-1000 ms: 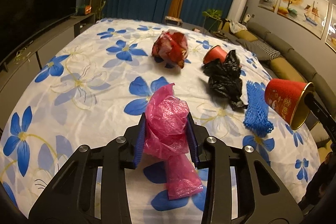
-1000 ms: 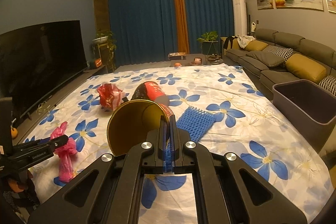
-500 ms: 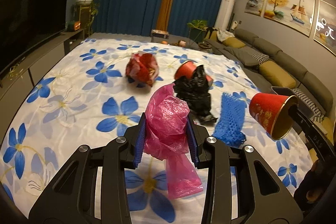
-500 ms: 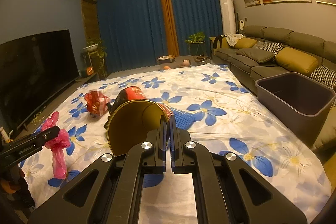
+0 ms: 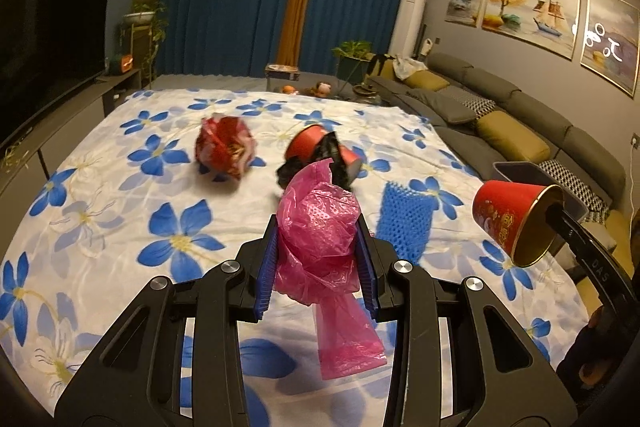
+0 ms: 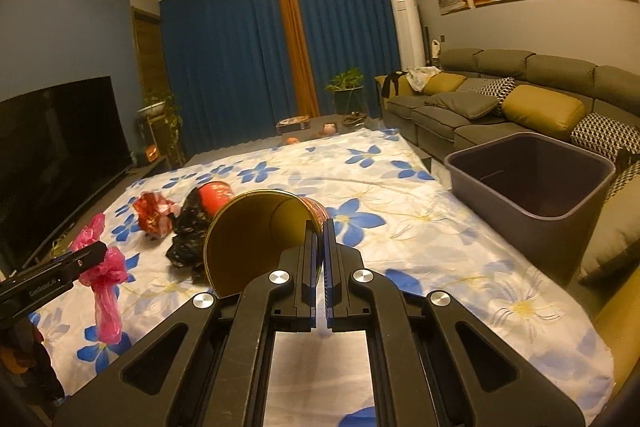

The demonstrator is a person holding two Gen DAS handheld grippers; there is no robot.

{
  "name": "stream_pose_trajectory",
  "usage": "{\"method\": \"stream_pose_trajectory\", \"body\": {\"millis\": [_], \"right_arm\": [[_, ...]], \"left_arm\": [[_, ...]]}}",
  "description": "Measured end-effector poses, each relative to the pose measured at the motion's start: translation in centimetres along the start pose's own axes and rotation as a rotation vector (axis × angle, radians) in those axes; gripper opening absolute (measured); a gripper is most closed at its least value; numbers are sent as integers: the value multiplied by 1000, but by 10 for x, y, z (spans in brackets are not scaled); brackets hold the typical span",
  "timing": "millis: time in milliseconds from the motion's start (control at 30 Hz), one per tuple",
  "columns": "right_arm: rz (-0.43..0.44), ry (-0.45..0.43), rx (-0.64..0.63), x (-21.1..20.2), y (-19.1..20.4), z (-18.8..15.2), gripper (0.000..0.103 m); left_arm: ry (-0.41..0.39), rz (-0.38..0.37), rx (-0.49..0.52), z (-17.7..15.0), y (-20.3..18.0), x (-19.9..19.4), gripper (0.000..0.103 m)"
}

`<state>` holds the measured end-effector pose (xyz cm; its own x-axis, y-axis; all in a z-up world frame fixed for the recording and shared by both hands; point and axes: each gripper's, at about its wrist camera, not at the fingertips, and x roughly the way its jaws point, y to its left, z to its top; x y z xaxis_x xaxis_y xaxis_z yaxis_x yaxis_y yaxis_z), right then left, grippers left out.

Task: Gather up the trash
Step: 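Carry the red cup and pink bag over the grey bin with both grippers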

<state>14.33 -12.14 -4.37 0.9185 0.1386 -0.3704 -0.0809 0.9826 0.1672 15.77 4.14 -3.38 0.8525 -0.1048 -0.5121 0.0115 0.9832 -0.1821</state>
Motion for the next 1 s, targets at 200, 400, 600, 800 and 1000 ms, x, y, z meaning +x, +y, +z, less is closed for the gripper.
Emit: {"method": "stream_pose_trajectory", "body": {"millis": [200, 400, 600, 800, 1000], "right_arm": [[-25, -13, 18, -2, -17, 3, 4], [-53, -30, 29, -4, -30, 6, 4], [-80, -45, 43, -6, -46, 9, 4], [-114, -69, 51, -7, -61, 15, 4], [-158, -93, 49, -11, -78, 21, 4]], "left_arm": [[-2, -22, 31, 3, -20, 7, 34], [-8, -49, 61, 6, -41, 12, 34], [-7, -83, 96, 9, -65, 20, 34], [-9, -118, 131, 13, -89, 27, 34], [-7, -167, 168, 17, -118, 37, 34]]}}
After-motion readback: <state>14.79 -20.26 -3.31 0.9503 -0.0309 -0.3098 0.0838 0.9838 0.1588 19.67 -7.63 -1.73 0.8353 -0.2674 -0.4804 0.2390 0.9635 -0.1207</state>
